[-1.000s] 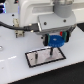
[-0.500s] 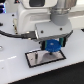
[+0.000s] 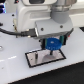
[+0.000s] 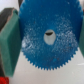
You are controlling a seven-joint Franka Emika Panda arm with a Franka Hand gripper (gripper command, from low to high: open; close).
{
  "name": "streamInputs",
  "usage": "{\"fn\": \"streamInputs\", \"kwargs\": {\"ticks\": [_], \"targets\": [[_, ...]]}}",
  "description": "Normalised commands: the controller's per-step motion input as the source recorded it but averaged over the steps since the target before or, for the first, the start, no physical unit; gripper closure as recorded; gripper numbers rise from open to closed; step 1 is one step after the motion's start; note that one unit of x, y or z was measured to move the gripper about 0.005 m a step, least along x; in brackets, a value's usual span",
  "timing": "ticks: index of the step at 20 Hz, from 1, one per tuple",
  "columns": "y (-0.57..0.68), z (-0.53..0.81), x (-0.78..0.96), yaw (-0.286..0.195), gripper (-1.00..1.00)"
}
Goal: Insert the blue gear onto the right peg, followed by the red gear
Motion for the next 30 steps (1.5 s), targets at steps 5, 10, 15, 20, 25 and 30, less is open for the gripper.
{"fn": "streamInputs", "kwargs": {"ticks": [5,10,15,20,25,30], "targets": [[-0.11,-0.01,0.41,0.0,1.0],[-0.07,0.0,0.36,0.0,1.0],[0.0,0.24,0.38,0.0,1.0],[-0.05,0.41,0.39,0.0,1.0],[-0.06,0.04,0.36,0.0,1.0],[-0.05,-0.04,0.36,0.0,1.0]]}}
